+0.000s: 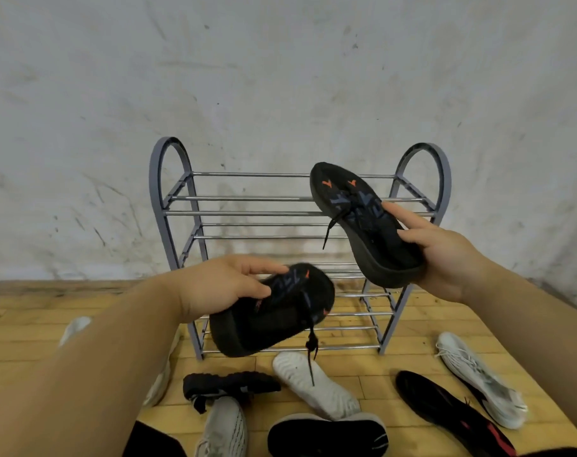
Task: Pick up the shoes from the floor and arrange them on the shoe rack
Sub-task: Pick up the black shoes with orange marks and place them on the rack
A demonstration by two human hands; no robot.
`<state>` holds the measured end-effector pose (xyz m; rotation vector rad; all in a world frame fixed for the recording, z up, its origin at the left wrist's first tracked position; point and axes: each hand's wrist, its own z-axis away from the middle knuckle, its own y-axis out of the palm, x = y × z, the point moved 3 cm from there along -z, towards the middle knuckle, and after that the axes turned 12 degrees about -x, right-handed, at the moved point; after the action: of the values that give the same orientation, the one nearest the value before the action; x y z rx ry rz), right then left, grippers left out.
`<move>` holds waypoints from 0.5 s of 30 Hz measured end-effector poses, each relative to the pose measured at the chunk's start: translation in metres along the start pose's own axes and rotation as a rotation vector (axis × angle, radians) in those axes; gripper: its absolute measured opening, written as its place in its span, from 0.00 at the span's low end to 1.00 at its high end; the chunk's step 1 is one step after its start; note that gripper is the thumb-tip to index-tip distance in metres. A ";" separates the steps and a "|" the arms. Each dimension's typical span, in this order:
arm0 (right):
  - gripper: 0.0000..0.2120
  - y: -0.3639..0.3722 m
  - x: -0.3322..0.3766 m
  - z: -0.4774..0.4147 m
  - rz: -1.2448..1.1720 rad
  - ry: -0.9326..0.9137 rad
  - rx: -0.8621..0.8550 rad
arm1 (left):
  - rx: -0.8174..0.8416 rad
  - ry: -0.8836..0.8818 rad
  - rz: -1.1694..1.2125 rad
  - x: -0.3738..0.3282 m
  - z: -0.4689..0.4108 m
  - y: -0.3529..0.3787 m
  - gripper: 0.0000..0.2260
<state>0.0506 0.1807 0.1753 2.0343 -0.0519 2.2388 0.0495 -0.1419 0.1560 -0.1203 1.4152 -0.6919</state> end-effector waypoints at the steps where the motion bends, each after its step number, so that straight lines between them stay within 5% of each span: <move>1: 0.25 0.002 0.000 0.004 0.005 0.012 0.023 | 0.027 -0.019 -0.094 0.004 0.002 0.003 0.19; 10: 0.24 -0.006 -0.021 0.027 0.379 0.259 0.214 | 0.219 -0.150 -0.629 0.045 0.001 0.005 0.20; 15: 0.21 -0.008 -0.049 0.023 0.529 0.396 0.213 | 0.280 -0.227 -0.613 0.079 0.003 -0.017 0.18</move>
<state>0.0782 0.1829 0.1288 1.7761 -0.3694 3.0531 0.0454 -0.1969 0.0963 -0.4090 1.0460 -1.3300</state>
